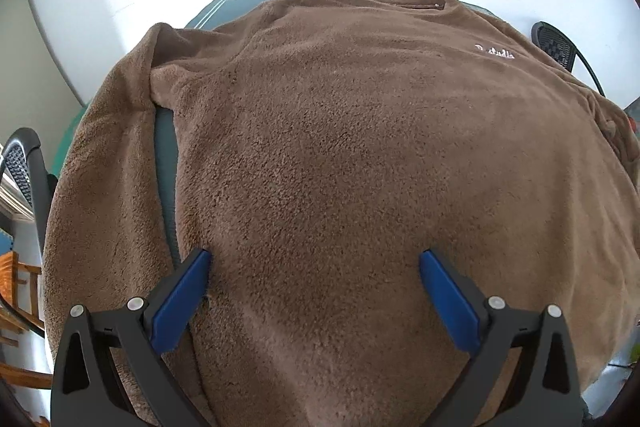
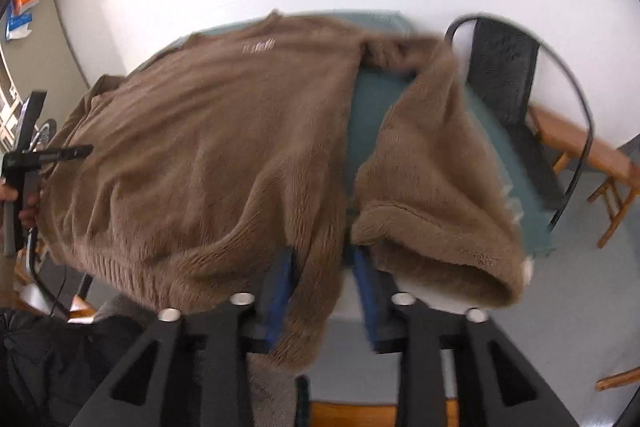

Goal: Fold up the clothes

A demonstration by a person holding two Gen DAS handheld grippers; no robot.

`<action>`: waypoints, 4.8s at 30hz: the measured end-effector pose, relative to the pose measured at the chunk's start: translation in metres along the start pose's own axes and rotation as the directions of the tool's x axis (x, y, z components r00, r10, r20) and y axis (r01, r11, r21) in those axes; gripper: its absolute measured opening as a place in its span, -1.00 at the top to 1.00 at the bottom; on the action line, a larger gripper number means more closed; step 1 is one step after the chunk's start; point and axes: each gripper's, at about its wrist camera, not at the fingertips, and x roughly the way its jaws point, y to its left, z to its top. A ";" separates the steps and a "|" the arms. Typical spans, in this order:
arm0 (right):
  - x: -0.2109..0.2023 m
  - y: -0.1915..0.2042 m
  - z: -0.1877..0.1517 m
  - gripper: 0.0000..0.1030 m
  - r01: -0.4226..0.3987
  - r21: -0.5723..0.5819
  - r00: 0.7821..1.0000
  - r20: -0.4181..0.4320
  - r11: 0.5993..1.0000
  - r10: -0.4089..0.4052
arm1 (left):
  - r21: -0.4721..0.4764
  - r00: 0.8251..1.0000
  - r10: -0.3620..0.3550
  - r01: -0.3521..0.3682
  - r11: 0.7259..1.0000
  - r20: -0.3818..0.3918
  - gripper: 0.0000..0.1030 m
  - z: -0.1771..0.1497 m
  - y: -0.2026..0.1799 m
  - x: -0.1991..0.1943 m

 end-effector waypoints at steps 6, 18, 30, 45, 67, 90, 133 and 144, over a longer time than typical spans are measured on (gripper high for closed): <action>-0.020 0.025 0.055 -0.32 -0.039 -0.101 0.984 0.167 0.994 0.056 | -0.019 0.999 -0.044 0.044 0.999 0.010 -1.00 0.000 0.007 -0.013; 0.084 0.078 0.069 -0.46 -0.323 -0.446 0.941 -0.248 0.835 0.231 | 0.002 0.999 -0.017 0.017 1.000 -0.027 -1.00 -0.010 0.009 0.000; 0.072 0.056 0.068 -0.53 -0.313 -0.415 0.928 -0.327 0.854 0.181 | 0.021 0.997 -0.010 0.011 1.000 -0.071 -1.00 0.011 0.009 -0.004; 0.150 0.131 0.180 -0.60 -0.376 -0.410 0.912 -0.323 0.831 0.253 | 0.096 0.992 0.000 0.012 0.995 -0.123 -1.00 0.058 -0.029 0.038; 0.142 0.095 0.125 -1.00 -0.318 -0.421 0.947 -0.174 0.850 0.269 | 0.046 0.993 -0.067 0.072 0.996 -0.095 -1.00 0.092 -0.055 0.019; -0.045 -0.069 0.008 -1.00 0.115 0.053 0.978 0.169 0.992 -0.122 | 0.076 0.999 -0.025 0.026 0.997 -0.024 -1.00 0.073 -0.090 0.057; -0.046 -0.147 0.020 0.87 0.367 0.367 0.847 0.247 0.855 -0.470 | 0.080 0.999 -0.029 0.028 0.996 0.013 -1.00 0.062 -0.089 0.057; -0.070 -0.216 0.085 0.87 0.266 0.589 0.753 0.367 0.763 -0.546 | 0.090 0.999 -0.038 0.036 0.995 0.015 -1.00 0.061 -0.088 0.056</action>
